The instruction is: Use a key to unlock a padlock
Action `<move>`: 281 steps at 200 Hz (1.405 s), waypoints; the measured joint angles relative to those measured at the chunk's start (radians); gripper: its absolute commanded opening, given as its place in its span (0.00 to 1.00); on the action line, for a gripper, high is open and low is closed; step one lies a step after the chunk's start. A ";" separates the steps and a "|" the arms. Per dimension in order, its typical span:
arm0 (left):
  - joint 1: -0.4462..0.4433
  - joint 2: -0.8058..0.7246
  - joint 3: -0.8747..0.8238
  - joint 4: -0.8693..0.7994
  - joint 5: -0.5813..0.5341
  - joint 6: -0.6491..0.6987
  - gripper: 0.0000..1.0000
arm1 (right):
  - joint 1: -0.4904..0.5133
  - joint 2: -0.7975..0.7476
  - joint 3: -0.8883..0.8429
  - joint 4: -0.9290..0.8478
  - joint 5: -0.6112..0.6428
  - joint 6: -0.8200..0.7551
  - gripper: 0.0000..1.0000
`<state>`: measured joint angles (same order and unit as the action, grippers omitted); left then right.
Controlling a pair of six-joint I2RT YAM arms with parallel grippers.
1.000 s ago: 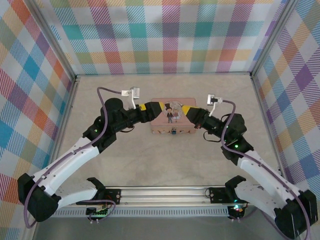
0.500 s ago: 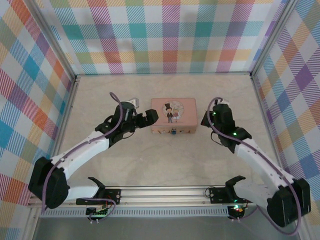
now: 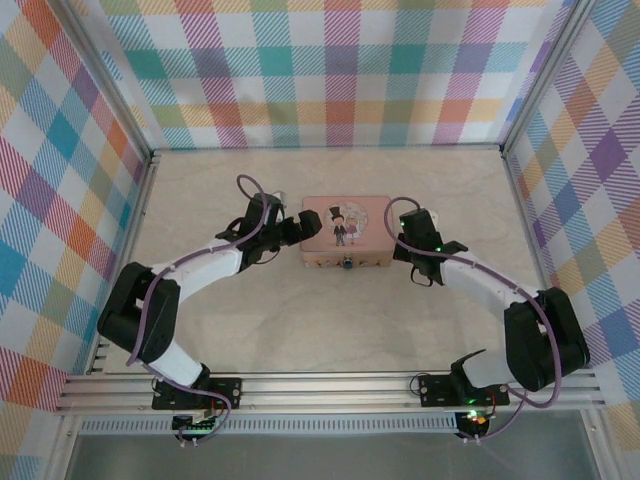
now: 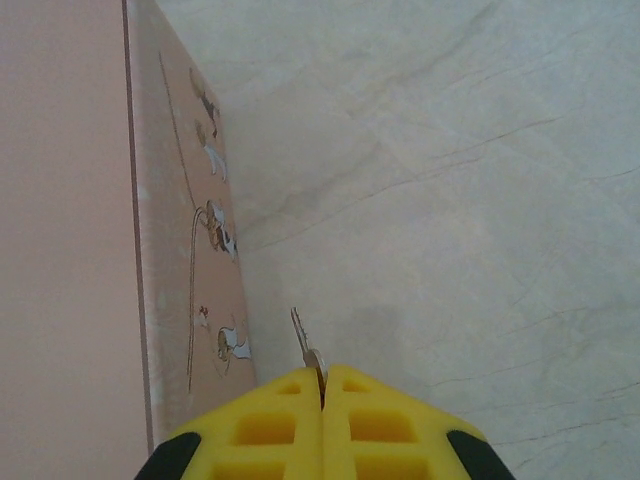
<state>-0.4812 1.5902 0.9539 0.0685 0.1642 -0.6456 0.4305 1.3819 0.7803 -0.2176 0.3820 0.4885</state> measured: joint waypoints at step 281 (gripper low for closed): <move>-0.146 -0.237 -0.424 0.323 0.125 0.118 1.00 | -0.021 0.360 0.630 -0.130 -0.195 -0.174 0.00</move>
<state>-0.6270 1.3537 0.5301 0.3920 0.2893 -0.5278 0.4095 1.7424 1.4101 -0.3477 0.1875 0.3149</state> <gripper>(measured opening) 0.998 0.066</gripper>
